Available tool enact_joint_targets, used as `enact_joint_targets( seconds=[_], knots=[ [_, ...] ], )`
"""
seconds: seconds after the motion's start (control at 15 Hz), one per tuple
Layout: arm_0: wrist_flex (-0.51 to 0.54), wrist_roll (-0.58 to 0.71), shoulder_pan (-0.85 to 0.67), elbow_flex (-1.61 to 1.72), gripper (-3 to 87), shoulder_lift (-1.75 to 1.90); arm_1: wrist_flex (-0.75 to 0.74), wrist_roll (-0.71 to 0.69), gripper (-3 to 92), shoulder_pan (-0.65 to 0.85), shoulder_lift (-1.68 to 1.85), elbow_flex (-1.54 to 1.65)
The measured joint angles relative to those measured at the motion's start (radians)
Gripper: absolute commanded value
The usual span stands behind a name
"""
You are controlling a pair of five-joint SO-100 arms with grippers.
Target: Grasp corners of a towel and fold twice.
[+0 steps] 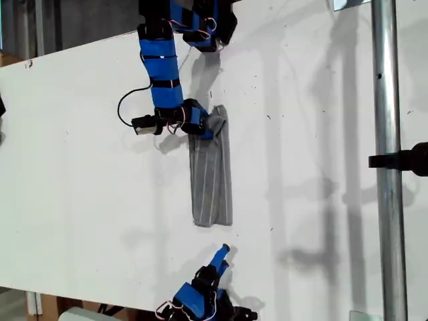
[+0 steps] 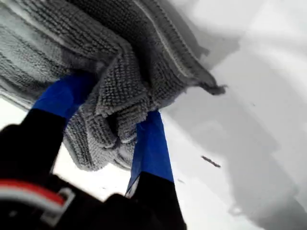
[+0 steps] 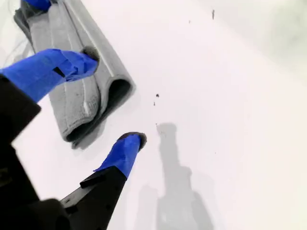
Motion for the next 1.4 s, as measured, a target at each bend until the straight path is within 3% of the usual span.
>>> enact_joint_targets(
  seconds=[0.07, 0.27, 0.4, 0.67, 0.93, 1.4],
  knots=[
    [0.012, -0.002, 0.0, 0.048, 25.1, 0.086, -0.037, -0.018, 0.7, 0.0, -0.023, -0.029],
    [0.018, 0.011, 0.012, 0.117, 24.7, 0.23, -0.054, -0.015, -0.1, -0.003, -0.054, -0.087],
    [0.017, 0.015, 0.008, 0.161, 22.1, 0.261, 0.058, -0.017, -0.1, -0.015, -0.015, -0.072],
    [0.005, 0.094, -0.025, 0.29, 19.2, 0.48, 0.235, 0.046, -0.2, -0.094, 0.463, 0.229],
    [-0.017, 0.075, -0.054, 0.399, 17.6, 0.502, 0.293, 0.071, -0.2, -0.17, 0.908, 0.4],
    [-0.034, 0.054, -0.055, 0.408, 17.2, 0.502, 0.078, -0.132, -0.2, -0.178, 0.236, -0.255]
  ],
)
